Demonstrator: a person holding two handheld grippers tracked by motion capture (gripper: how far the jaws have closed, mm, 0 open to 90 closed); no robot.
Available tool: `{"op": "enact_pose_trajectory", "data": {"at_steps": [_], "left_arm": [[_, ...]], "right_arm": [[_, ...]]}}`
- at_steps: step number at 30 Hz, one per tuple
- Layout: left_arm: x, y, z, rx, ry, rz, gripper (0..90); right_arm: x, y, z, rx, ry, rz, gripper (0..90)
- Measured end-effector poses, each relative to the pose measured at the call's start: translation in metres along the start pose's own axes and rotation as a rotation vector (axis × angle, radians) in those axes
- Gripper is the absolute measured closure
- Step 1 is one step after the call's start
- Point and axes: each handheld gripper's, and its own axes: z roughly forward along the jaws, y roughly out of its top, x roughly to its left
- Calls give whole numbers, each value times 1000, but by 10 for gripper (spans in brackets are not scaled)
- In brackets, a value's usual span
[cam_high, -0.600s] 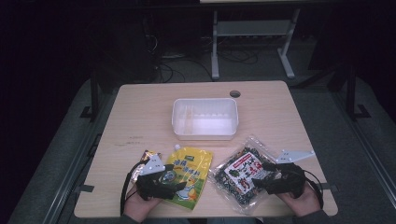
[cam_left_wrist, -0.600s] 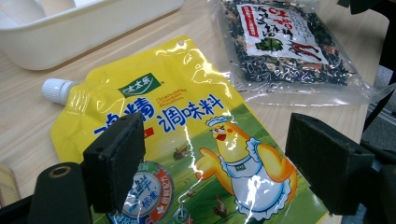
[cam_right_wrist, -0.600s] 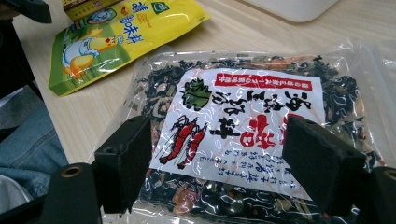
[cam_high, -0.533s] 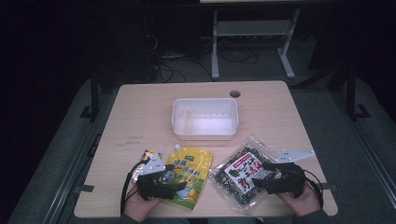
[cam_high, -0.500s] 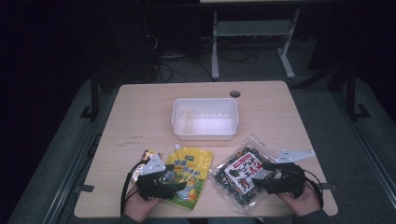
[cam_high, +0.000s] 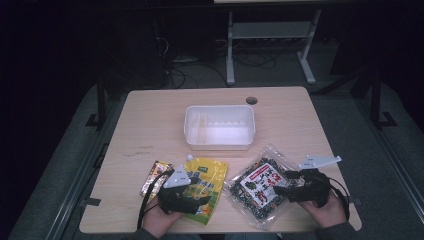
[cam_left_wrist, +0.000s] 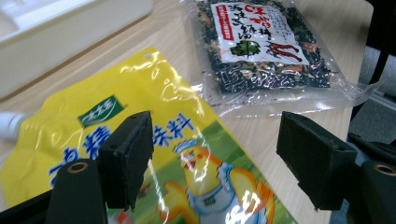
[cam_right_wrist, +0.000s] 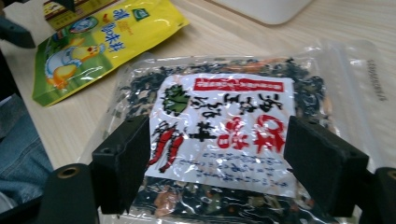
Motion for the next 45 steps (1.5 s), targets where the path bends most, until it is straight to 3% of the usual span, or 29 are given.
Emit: {"op": "enact_pose_trajectory", "data": {"at_steps": [5, 11, 18, 20, 21, 24, 27, 33, 35, 40, 41, 45], "left_arm": [[-3, 11, 12, 24, -21, 3, 284], [-5, 21, 24, 49, -33, 8, 264], [-9, 33, 44, 109, -46, 16, 317], [-10, 37, 51, 131, -48, 7, 336], [-10, 38, 54, 136, -53, 4, 347], [-13, 42, 63, 153, -62, 10, 354], [-17, 46, 75, 191, -61, 18, 380], [-18, 47, 86, 230, -68, 12, 417], [-19, 47, 90, 248, -67, 10, 424], [-20, 48, 93, 259, -70, 13, 434], [-20, 48, 93, 260, -70, 14, 438], [-20, 47, 94, 260, -76, 6, 441]], "right_arm": [[-15, 10, -9, -5, -43, 43, 216], [-26, 16, -15, -4, -55, 77, 216], [-48, 20, -13, 37, -107, 126, 254], [-55, 18, -12, 55, -105, 150, 288], [-61, 14, -12, 90, -118, 173, 315], [-65, 9, -13, 109, -126, 182, 328], [-72, 1, -18, 145, -138, 245, 336], [-80, -10, -26, 161, -169, 290, 353], [-85, -16, -30, 167, -163, 318, 378], [-89, -23, -32, 170, -138, 337, 434], [-93, -27, -31, 173, -115, 367, 461], [-96, -32, -30, 170, -69, 400, 531]]}}
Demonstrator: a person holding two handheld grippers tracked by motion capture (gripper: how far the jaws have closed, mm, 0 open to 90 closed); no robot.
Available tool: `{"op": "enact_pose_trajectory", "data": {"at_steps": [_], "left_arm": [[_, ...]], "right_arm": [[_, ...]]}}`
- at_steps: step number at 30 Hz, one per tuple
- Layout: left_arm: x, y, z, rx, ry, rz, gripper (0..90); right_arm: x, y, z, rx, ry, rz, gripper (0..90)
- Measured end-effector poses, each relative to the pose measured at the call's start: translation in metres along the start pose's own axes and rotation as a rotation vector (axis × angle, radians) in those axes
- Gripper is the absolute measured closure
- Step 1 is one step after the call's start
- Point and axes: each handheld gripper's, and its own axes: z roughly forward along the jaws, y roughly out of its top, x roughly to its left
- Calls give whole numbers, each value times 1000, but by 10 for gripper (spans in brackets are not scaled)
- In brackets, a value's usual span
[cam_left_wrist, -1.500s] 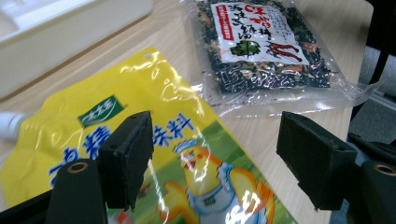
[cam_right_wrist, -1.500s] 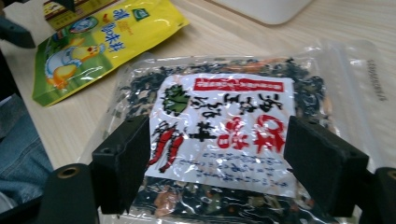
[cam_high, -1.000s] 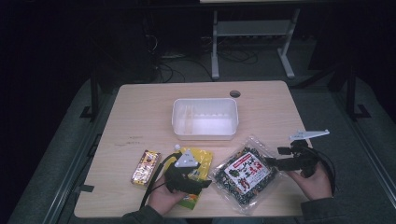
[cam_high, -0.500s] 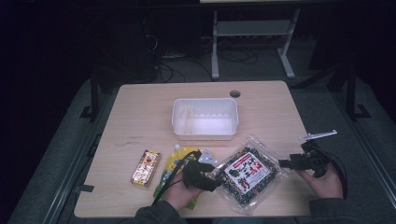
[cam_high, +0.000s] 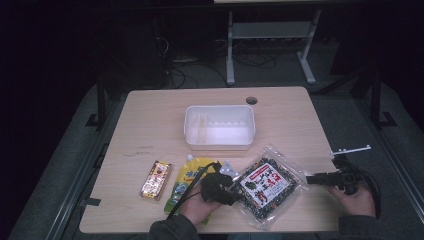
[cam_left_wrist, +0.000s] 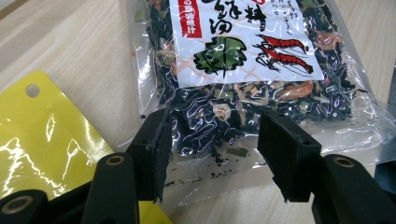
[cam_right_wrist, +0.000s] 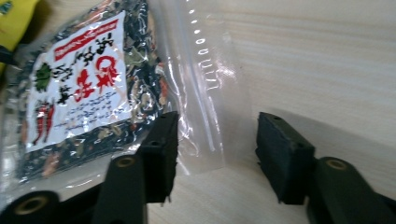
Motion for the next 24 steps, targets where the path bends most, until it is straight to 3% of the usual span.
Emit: {"op": "enact_pose_trajectory", "data": {"at_steps": [1, 3, 4, 6, 7, 8, 10, 13, 19, 24], "left_arm": [[-1, 0, 1, 2, -1, 4, 442], [-1, 0, 1, 2, 1, 6, 442], [-1, 1, 2, 2, 2, 9, 442], [-1, 1, 2, 2, 2, 10, 442], [-1, 1, 2, 4, 2, 12, 442], [0, 1, 2, 3, 1, 11, 442], [0, 1, 1, -1, 6, 12, 437], [0, 1, 1, -9, 8, 9, 414], [7, 2, -2, -29, 26, -15, 311], [14, 6, -1, -44, -6, -50, 223]], "right_arm": [[-1, -1, 2, 7, 25, 7, 569], [-1, -1, 3, 9, 22, 6, 597], [-2, -1, 3, 10, 12, 6, 667], [-2, -1, 2, 4, 9, 9, 709], [-3, -2, 1, 0, 9, 5, 788], [-3, -2, 1, 0, 9, 5, 788], [-3, -2, -2, -19, 32, 3, 869], [-2, -2, -7, -42, 50, -4, 889], [14, 3, -24, -74, 26, -70, 894], [29, 5, -46, -113, 11, -122, 895]]}}
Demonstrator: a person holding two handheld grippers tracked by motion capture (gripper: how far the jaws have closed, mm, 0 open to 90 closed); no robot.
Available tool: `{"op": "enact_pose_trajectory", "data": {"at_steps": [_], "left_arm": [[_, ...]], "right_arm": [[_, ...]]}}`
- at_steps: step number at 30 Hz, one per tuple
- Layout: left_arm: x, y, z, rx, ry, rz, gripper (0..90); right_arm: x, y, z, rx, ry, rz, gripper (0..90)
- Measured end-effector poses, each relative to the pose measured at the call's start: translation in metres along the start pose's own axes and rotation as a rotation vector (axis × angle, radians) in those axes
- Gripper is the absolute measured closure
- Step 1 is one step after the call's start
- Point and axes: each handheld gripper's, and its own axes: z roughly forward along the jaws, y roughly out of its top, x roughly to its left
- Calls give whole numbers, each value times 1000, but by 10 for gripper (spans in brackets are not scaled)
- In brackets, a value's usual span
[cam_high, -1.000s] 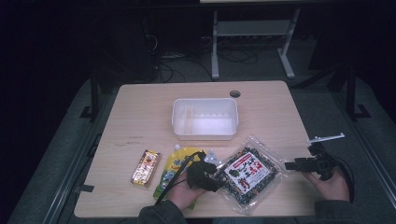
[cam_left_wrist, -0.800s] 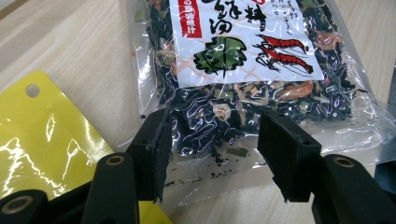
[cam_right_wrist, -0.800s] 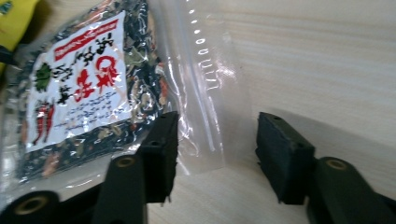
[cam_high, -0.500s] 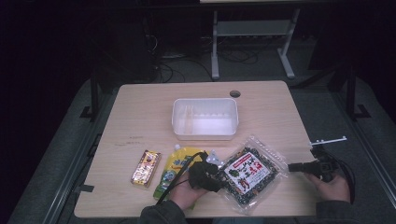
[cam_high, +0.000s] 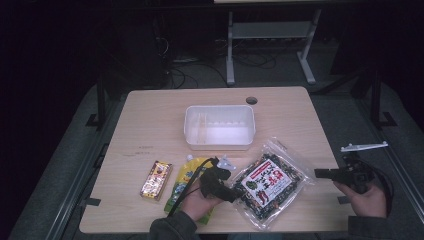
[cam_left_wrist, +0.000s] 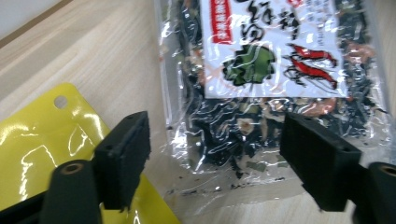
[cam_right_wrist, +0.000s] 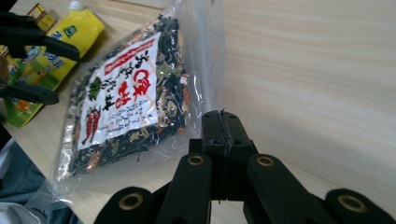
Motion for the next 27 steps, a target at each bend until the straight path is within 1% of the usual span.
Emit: {"op": "enact_pose_trajectory", "data": {"at_steps": [1, 2, 3, 4, 5, 6, 8, 9, 10, 11, 12, 13, 14, 15, 16, 17, 20, 22, 23, 24, 25, 26, 27], "left_arm": [[1, 1, 0, -4, -9, -5, 212], [1, 2, 1, -4, -15, -9, 212], [2, 3, 2, -5, -25, -16, 205], [4, 5, 4, 2, -56, -37, 201], [4, 5, 4, 2, -56, -37, 201], [5, 5, 6, 6, -71, -44, 201], [6, 6, 7, 11, -84, -50, 202], [6, 7, 8, 11, -86, -51, 194], [7, 7, 8, 5, -93, -58, 192], [9, 8, 9, 6, -102, -63, 192], [10, 9, 9, 3, -112, -70, 189], [11, 9, 9, 0, -125, -76, 180], [14, 9, 9, -3, -157, -85, 177], [15, 9, 10, -4, -166, -93, 177], [17, 10, 10, -7, -179, -109, 178], [17, 10, 10, -7, -179, -109, 178], [21, 11, 9, -20, -208, -116, 181], [23, 11, 8, -33, -250, -130, 223], [23, 11, 8, -33, -250, -130, 223], [25, 10, 8, -31, -261, -138, 223], [26, 9, 7, -27, -271, -140, 264], [27, 9, 7, -26, -276, -142, 264], [29, 7, 6, -27, -279, -145, 297]], "right_arm": [[9, 3, -10, -19, -7, -30, 895], [9, 3, -10, -19, -7, -30, 895], [12, 4, -13, -23, -6, -40, 895], [20, 7, -20, -33, -5, -68, 895], [24, 9, -24, -38, -5, -82, 895], [24, 9, -24, -38, -5, -82, 895], [31, 12, -29, -47, -3, -104, 895], [38, 15, -35, -59, 7, -133, 895], [42, 17, -38, -67, 9, -146, 895], [42, 17, -38, -67, 9, -146, 895], [45, 19, -40, -75, 8, -158, 895], [49, 21, -44, -85, 6, -178, 896], [54, 26, -48, -103, 13, -201, 897], [54, 26, -48, -103, 13, -201, 897], [58, 31, -52, -117, 43, -213, 897], [58, 31, -52, -117, 43, -213, 897], [64, 37, -55, -127, 75, -234, 897], [69, 45, -55, -127, 102, -250, 897], [69, 45, -55, -127, 102, -250, 897], [70, 46, -55, -127, 107, -252, 897], [71, 49, -54, -129, 116, -258, 897], [71, 49, -54, -129, 116, -258, 897], [71, 51, -53, -129, 120, -258, 897]]}}
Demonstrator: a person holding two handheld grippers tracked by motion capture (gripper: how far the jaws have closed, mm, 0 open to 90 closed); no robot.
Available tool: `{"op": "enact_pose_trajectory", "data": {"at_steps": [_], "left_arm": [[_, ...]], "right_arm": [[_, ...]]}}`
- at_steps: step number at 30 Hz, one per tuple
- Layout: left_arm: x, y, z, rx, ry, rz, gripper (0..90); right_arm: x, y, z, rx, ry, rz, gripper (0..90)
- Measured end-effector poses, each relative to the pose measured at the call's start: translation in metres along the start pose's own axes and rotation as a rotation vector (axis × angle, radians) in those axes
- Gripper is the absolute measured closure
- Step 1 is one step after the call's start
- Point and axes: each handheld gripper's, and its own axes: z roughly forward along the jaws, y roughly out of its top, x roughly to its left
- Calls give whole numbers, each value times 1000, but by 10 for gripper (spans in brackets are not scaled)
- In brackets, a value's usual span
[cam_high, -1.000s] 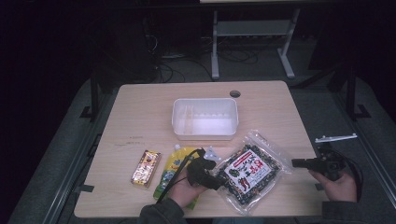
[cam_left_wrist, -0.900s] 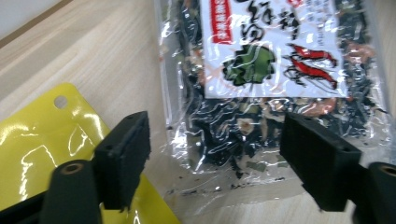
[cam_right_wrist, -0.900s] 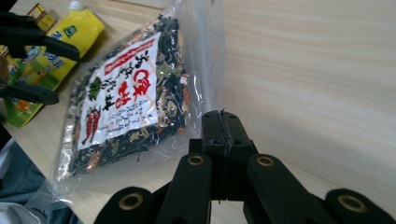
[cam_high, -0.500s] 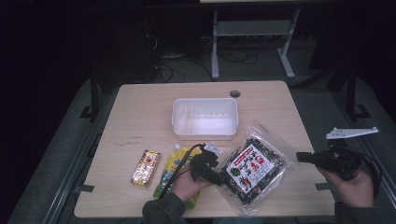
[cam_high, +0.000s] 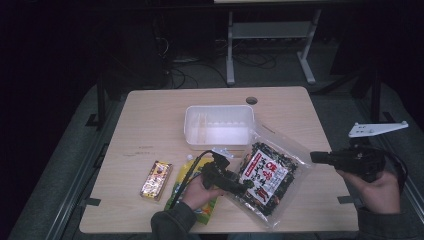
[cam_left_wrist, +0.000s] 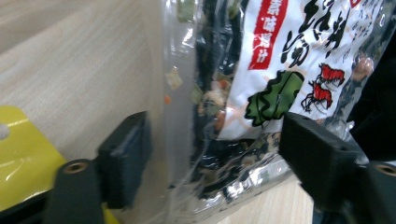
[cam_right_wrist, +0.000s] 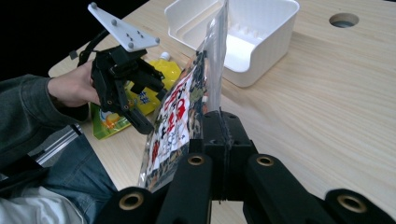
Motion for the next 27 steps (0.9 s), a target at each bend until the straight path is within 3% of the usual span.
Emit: {"op": "enact_pose_trajectory", "data": {"at_steps": [6, 10, 11, 14, 15, 18, 22, 23, 24, 27], "left_arm": [[5, -5, -9, -34, -11, -4, 471], [4, -7, -11, -32, -19, 26, 548], [1, -8, -11, -24, -15, 57, 594], [0, -10, -13, -31, 5, 70, 679], [1, -11, -13, -39, -9, 61, 706], [0, -11, -14, -41, -9, 75, 708], [0, -11, -14, -49, -15, 90, 672], [-1, -11, -14, -57, -15, 88, 531], [-2, -10, -13, -59, -6, 81, 531], [-2, -6, -11, -47, 13, 80, 280]], "right_arm": [[-6, 3, 3, -11, 25, 6, 898], [-9, 5, 3, -24, 34, 12, 898], [-10, 6, 4, -25, 26, 13, 898], [-12, 7, 3, -35, 24, 15, 898], [-14, 7, 2, -44, 28, 19, 898], [-16, 8, 1, -45, 48, 29, 898], [-18, 8, 0, -58, 66, 29, 898], [-18, 9, -1, -54, 89, 27, 898], [-18, 9, -1, -54, 89, 27, 898], [-10, 14, 2, -37, 87, -10, 898]]}}
